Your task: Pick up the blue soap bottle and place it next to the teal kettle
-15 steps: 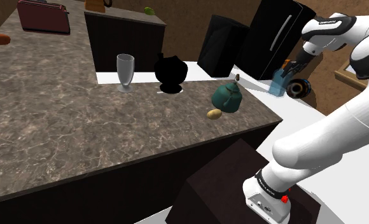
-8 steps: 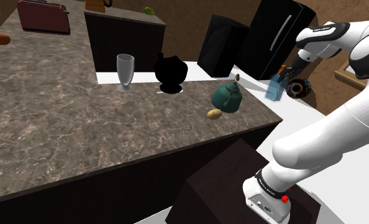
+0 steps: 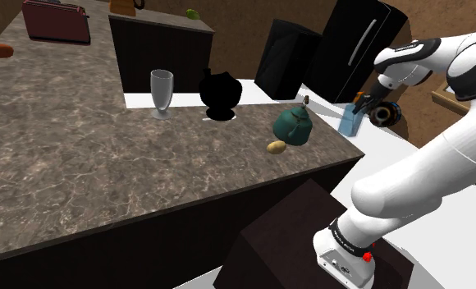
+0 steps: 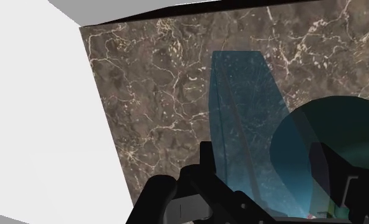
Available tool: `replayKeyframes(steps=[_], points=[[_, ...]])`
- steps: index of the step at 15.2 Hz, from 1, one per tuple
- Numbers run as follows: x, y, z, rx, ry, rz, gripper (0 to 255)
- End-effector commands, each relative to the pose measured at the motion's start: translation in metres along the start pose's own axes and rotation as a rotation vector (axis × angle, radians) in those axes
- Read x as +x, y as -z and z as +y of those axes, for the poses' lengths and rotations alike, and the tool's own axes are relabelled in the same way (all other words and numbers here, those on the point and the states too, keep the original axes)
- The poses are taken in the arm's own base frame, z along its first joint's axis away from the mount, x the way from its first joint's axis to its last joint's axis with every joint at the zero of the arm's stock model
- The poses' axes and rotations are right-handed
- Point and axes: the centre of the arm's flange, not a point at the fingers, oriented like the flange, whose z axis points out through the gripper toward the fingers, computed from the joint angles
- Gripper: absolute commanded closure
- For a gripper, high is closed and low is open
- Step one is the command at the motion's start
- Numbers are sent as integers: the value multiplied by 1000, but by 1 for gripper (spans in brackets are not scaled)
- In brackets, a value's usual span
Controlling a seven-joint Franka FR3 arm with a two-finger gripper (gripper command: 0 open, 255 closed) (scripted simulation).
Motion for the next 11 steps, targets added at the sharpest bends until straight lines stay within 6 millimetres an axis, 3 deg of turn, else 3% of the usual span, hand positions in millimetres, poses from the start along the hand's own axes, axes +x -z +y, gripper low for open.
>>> replayKeyframes(steps=[1, 11], points=[[-2, -11, 0, -1, 0, 1, 255], [-11, -63, -2, -1, 0, 1, 255]])
